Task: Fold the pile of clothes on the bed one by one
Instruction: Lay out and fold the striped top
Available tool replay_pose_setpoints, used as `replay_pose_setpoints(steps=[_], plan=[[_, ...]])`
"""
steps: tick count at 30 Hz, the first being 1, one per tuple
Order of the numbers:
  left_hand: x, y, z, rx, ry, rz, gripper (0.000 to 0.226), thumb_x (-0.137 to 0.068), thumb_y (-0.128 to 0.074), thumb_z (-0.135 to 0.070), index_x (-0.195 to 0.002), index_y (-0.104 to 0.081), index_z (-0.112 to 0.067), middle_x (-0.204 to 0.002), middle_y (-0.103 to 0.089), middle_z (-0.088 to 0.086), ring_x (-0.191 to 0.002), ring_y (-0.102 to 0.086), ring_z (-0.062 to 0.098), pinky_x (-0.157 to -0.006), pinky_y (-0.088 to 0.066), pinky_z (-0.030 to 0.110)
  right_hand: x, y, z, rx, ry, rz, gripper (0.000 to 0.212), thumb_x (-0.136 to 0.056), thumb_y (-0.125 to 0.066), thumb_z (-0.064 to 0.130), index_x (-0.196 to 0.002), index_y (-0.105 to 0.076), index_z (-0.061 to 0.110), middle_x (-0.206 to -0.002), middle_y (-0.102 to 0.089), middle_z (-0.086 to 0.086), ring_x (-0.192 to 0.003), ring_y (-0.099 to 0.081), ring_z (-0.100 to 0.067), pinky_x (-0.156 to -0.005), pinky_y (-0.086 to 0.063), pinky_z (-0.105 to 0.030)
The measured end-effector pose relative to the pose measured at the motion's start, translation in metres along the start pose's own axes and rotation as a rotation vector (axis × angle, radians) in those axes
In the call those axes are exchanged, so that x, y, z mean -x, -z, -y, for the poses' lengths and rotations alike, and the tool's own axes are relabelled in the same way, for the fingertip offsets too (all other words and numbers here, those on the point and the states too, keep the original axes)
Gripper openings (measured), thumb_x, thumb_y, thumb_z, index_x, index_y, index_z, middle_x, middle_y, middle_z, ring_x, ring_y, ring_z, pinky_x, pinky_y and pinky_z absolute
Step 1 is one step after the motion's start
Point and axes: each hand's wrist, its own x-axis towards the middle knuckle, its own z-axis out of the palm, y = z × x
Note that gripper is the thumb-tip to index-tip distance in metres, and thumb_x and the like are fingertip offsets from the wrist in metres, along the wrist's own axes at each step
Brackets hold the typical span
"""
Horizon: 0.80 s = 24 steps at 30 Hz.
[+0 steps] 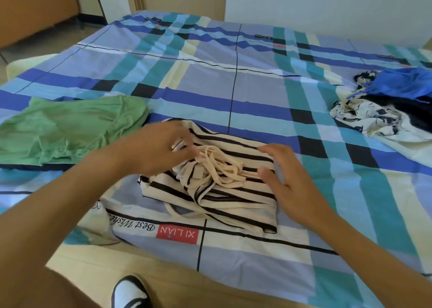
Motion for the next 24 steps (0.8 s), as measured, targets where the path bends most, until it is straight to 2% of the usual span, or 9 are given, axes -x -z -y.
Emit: replay_pose_setpoints(steps=[3,7,9,11,14,16,18,22,24], plan=[[-0.003,0.003,0.014,-0.004,0.149,-0.27,0.065,-0.088,-0.037,-0.07,-0.118,-0.059,-0.017,-0.113,-0.058,0.003,-0.107,-0.054,0.024,-0.091,-0.045,0.042,-0.005,0.003,-0.01,-0.003,-0.26,0.018,0.038,-0.098,-0.056,0.035,-0.135,-0.048,0.033,-0.134,-0.045,0.002,-0.104,-0.053,-0.004,-0.09,-0.043,-0.024],[-0.011,-0.014,0.03,0.055,0.526,0.113,0.095,-0.083,-0.046,-0.077,-0.142,-0.032,-0.004,-0.129,-0.059,0.014,-0.113,-0.057,0.031,-0.084,-0.04,0.036,-0.006,0.004,-0.008,-0.247,-0.359,0.072,0.032,-0.098,-0.06,0.023,-0.127,-0.052,0.036,-0.111,-0.063,0.006,-0.09,-0.067,-0.008,-0.081,-0.057,-0.026],[-0.016,-0.025,0.035,0.211,0.519,0.154,0.108,-0.078,-0.062,-0.073,-0.148,-0.016,-0.004,-0.138,-0.055,0.012,-0.117,-0.056,0.028,-0.09,-0.041,0.035,-0.006,0.005,-0.002,-0.406,-0.391,0.117,0.036,-0.097,-0.061,0.018,-0.126,-0.054,0.038,-0.108,-0.066,0.011,-0.09,-0.07,-0.005,-0.076,-0.059,-0.022],[-0.018,-0.031,0.036,0.414,0.483,0.093,0.106,-0.077,-0.076,-0.058,-0.147,-0.013,-0.008,-0.143,-0.046,0.005,-0.12,-0.053,0.024,-0.096,-0.042,0.035,-0.007,0.005,0.0,-0.47,-0.388,0.155,0.045,-0.093,-0.067,0.015,-0.127,-0.057,0.044,-0.116,-0.067,0.013,-0.103,-0.068,-0.007,-0.086,-0.057,-0.024],[-0.018,-0.04,0.033,0.793,0.462,0.025,0.091,-0.078,-0.084,-0.03,-0.14,-0.019,-0.015,-0.125,-0.054,-0.001,-0.105,-0.059,0.015,-0.085,-0.052,0.031,-0.008,-0.001,0.001,-0.479,-0.359,0.175,0.054,-0.088,-0.073,0.01,-0.124,-0.063,0.048,-0.129,-0.064,0.013,-0.118,-0.062,-0.011,-0.106,-0.049,-0.04],[-0.017,-0.048,0.035,0.957,0.472,-0.02,0.087,-0.076,-0.086,-0.024,-0.134,-0.022,-0.02,-0.119,-0.061,0.008,-0.105,-0.065,0.021,-0.088,-0.058,0.043,-0.011,-0.004,0.004,-0.487,-0.349,0.144,0.057,-0.085,-0.073,0.005,-0.124,-0.064,0.045,-0.128,-0.065,0.013,-0.117,-0.062,-0.009,-0.108,-0.047,-0.042],[-0.018,-0.051,0.034,1.023,0.484,-0.086,0.08,-0.076,-0.086,-0.018,-0.129,-0.026,-0.021,-0.12,-0.063,0.013,-0.106,-0.066,0.026,-0.091,-0.057,0.048,-0.013,-0.003,0.011,-0.483,-0.333,0.108,0.06,-0.084,-0.074,0.004,-0.127,-0.064,0.044,-0.129,-0.065,0.014,-0.117,-0.062,-0.007,-0.108,-0.047,-0.042],[-0.017,-0.021,0.034,1.111,0.451,-0.264,0.067,-0.08,-0.08,-0.007,-0.128,-0.032,-0.015,-0.11,-0.063,0.011,-0.089,-0.065,0.019,-0.075,-0.059,0.034,-0.03,0.005,0.038,-0.519,-0.252,0.054,0.064,-0.082,-0.073,0.0,-0.13,-0.062,0.041,-0.13,-0.065,0.012,-0.118,-0.062,-0.011,-0.105,-0.049,-0.038],[-0.011,0.01,0.043,1.149,0.445,-0.331,0.072,-0.078,-0.081,-0.008,-0.131,-0.033,-0.015,-0.113,-0.064,0.015,-0.092,-0.066,0.024,-0.077,-0.059,0.039,-0.047,0.006,0.059,-0.597,-0.216,0.045,0.064,-0.083,-0.07,-0.004,-0.129,-0.064,0.041,-0.128,-0.066,0.01,-0.117,-0.063,-0.013,-0.105,-0.049,-0.041]])
